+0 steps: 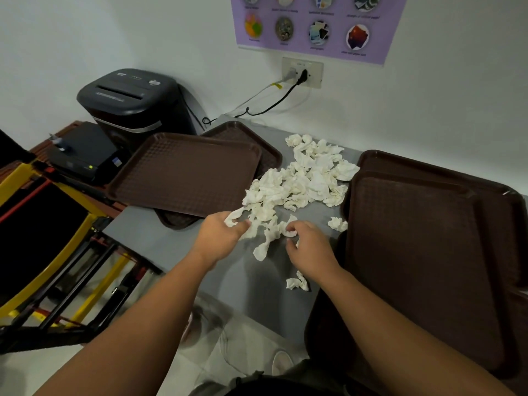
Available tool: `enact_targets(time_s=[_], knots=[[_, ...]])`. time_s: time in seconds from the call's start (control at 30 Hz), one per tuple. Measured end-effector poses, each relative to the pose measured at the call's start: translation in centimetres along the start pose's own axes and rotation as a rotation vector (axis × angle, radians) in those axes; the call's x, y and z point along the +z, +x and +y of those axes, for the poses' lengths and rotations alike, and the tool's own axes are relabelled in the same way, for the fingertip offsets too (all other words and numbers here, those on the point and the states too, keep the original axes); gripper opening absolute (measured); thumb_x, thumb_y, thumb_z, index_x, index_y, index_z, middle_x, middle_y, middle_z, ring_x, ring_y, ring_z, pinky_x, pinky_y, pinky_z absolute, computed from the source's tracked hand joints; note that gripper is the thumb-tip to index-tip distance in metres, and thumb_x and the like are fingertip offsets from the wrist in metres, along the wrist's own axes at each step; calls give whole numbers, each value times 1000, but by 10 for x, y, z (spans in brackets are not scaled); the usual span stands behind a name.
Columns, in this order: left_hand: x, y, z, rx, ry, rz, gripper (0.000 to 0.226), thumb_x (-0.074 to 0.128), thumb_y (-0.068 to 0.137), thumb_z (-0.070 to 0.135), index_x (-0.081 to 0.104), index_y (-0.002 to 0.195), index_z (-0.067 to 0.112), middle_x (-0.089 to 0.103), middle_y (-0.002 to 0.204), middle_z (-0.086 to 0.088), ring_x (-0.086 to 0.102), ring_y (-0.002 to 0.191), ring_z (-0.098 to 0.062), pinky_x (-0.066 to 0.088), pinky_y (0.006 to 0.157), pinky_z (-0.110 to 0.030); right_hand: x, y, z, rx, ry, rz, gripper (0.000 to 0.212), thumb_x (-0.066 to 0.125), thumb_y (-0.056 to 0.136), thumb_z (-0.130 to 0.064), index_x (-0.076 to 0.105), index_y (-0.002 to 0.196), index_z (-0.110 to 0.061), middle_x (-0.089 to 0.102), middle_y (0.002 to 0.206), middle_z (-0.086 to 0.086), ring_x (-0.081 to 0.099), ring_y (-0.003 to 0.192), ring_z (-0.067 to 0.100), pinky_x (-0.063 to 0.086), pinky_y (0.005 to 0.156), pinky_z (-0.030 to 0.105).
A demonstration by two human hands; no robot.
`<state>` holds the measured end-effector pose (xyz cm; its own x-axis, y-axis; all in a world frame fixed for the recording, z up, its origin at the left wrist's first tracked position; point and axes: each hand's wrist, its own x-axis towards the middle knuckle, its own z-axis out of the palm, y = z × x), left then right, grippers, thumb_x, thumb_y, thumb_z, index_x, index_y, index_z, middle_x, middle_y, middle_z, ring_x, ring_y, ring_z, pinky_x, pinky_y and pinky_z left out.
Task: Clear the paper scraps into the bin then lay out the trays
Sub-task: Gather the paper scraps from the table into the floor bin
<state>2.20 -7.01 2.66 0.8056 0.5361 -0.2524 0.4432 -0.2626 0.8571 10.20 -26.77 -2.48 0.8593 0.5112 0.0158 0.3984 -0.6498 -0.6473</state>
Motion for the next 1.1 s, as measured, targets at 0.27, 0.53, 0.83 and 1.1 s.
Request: enact_targets(time_s=[0.27, 0.53, 0.83, 1.1], knots=[[-7, 4, -41, -65, 159, -1, 12, 67, 85, 20, 65, 90, 9, 72, 83, -12, 70, 75, -31, 60, 69, -42, 33, 28, -18, -22, -281, -121, 79, 67, 66, -68, 45, 126, -21, 45, 127, 6, 41, 120, 25, 43, 98, 40], [-10, 1, -59, -90, 124, 30, 39, 65, 86, 56, 63, 103, 21, 71, 88, -1, 69, 79, -22, 57, 74, -40, 47, 37, -20, -77, -408, -118, 35, 62, 89, -39, 61, 118, -20, 50, 121, 6, 44, 114, 26, 43, 94, 37], [-10, -2, -57, -121, 133, -15, 40, 57, 91, 58, 63, 93, 18, 70, 84, -8, 67, 83, -28, 55, 79, -43, 39, 30, -21, -198, -292, 145, 15, 63, 83, -30, 67, 96, -24, 51, 119, 2, 47, 109, 25, 44, 85, 41], [-10, -7, -36, -132, -33, 68, 76, 40, 78, 85, 62, 84, 13, 60, 62, 3, 57, 59, -15, 54, 67, -37, 18, 36, -50, -166, 268, 113, 22, 45, 89, -1, 56, 98, -18, 56, 84, -7, 50, 71, 5, 41, 65, 18]])
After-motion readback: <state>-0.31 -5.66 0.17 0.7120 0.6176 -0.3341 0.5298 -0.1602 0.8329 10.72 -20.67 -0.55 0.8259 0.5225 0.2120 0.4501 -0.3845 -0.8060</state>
